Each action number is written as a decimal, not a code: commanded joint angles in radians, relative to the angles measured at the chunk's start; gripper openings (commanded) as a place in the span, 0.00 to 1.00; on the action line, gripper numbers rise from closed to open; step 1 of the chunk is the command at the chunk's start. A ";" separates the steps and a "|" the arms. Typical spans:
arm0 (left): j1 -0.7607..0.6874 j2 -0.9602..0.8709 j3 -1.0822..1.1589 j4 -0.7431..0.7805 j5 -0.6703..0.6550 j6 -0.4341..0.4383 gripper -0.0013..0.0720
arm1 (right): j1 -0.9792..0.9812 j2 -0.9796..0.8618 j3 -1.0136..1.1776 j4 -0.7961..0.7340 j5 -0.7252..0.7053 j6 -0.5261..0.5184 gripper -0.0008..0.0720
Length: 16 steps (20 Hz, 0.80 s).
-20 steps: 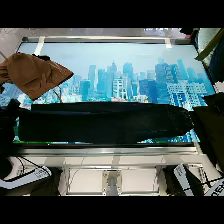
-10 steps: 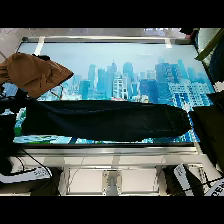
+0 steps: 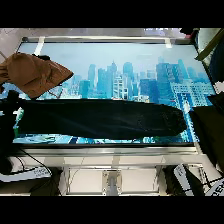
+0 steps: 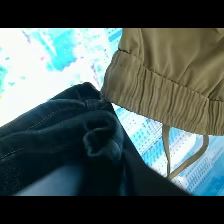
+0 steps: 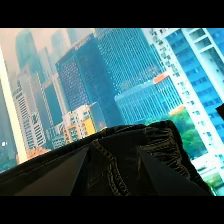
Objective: Fold the clothes and pants, and hang the long-sleeved shirts on hangers.
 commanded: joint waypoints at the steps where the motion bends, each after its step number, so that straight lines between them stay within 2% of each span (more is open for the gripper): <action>1: -0.034 -0.002 0.004 0.008 0.010 0.004 0.99 | 0.034 0.000 -0.026 -0.017 -0.023 -0.002 0.46; 4: -0.028 0.045 0.048 0.009 -0.017 0.006 0.99 | 0.050 0.000 -0.010 -0.059 -0.084 -0.005 0.50; 5: -0.022 0.087 0.067 0.008 -0.018 0.037 0.99 | 0.050 0.000 0.010 -0.103 -0.109 -0.005 0.50; 7: -0.042 0.182 0.100 -0.006 -0.034 0.194 0.99 | 0.050 0.000 0.067 -0.209 -0.127 -0.005 0.50; 8: -0.073 0.233 0.115 -0.026 -0.050 0.276 0.99 | 0.050 0.000 0.093 -0.238 -0.129 -0.004 0.48; 9: -0.119 0.278 0.132 -0.029 -0.065 0.314 0.99 | 0.050 0.000 0.116 -0.251 -0.129 -0.004 0.47; 12: -0.318 0.316 0.212 0.016 -0.127 0.327 0.99 | 0.050 -0.023 0.119 -0.252 -0.136 0.008 0.49; 13: -0.399 0.305 0.242 0.017 -0.145 0.327 0.99 | 0.035 -0.064 0.120 -0.244 -0.091 0.021 0.52; 14: -0.475 0.293 0.265 0.018 -0.148 0.327 0.99 | 0.014 -0.133 0.121 -0.217 -0.005 0.021 0.64; 16: -0.617 0.260 0.309 0.035 -0.133 0.327 0.98 | -0.031 -0.317 0.121 -0.115 0.204 -0.025 0.74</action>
